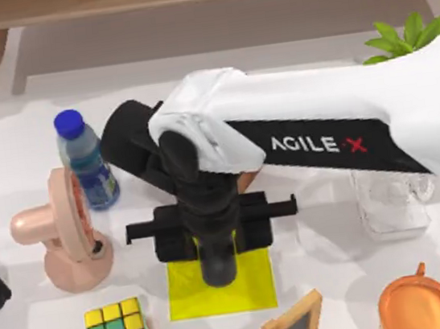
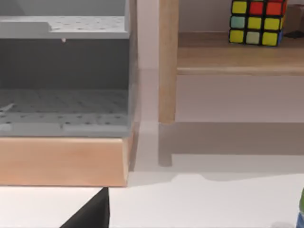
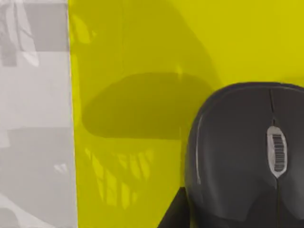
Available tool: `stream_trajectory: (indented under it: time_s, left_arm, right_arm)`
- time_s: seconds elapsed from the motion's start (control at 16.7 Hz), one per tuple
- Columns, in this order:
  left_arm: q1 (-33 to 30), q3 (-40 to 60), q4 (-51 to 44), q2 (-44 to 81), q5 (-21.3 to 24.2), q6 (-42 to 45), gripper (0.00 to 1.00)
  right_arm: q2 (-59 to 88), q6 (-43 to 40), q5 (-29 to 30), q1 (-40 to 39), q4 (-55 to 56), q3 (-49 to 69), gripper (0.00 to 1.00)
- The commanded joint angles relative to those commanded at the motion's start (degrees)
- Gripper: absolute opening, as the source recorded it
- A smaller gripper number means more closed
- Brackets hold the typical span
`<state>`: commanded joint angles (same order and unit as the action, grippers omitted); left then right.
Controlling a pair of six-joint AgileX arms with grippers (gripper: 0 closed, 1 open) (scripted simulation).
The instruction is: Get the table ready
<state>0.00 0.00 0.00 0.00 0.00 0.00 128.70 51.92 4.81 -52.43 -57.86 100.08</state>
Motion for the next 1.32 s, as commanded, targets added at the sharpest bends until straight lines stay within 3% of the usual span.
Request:
stream_trajectory:
  time_s: [0.48, 1.08, 1.32]
  left_arm:
    - [0.00, 0.00, 0.00, 0.00, 0.00, 0.00, 1.00]
    - [0.00, 0.00, 0.00, 0.00, 0.00, 0.00, 1.00]
    - [0.00, 0.00, 0.00, 0.00, 0.00, 0.00, 1.00]
  right_arm:
    - [0.00, 0.00, 0.00, 0.00, 0.00, 0.00, 0.98]
    - [-0.03, 0.00, 0.00, 0.04, 0.00, 0.01, 1.00]
    - [-5.26, 2.94, 3.80, -2.69, -0.45, 5.56, 1.00]
